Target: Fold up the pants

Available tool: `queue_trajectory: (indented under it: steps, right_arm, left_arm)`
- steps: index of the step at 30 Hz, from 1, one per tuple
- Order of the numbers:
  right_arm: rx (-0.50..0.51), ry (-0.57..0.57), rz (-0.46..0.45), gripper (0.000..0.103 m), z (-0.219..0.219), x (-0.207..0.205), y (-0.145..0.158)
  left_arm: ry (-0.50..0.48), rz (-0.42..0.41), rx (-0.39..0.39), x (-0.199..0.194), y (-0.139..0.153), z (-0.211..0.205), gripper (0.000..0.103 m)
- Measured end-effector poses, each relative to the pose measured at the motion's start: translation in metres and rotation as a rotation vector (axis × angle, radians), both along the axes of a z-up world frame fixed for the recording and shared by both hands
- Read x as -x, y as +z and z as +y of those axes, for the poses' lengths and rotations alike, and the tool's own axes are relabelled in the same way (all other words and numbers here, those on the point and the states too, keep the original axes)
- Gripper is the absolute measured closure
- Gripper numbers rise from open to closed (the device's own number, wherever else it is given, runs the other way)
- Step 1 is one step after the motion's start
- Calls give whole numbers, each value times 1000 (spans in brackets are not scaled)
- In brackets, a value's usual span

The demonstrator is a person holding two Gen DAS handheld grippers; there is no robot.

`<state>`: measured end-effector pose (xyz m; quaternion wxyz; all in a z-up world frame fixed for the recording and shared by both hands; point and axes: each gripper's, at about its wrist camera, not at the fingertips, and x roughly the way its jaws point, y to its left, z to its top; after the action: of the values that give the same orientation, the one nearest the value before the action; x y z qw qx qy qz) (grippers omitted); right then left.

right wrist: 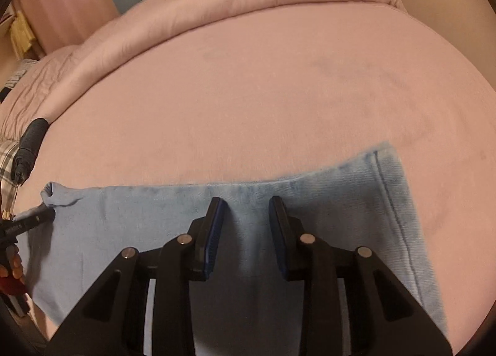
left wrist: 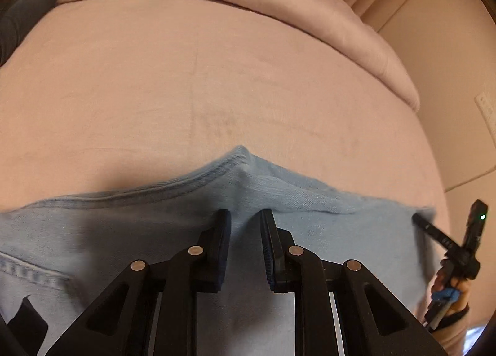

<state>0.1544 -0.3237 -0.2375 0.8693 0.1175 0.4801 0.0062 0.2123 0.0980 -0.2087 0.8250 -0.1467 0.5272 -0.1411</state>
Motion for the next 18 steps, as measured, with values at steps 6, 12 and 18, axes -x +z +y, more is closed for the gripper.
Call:
queue_trajectory:
  steps: [6, 12, 18]
  right_arm:
    - [107, 99, -14, 68, 44, -3, 44]
    - [-252, 452, 33, 68, 151, -37, 59]
    - [-359, 587, 228, 68, 262, -104, 30]
  left_arm:
    - [26, -132, -51, 30, 32, 65, 78]
    - [136, -176, -129, 61, 41, 137, 72]
    - [127, -223, -166, 92, 44, 163, 72]
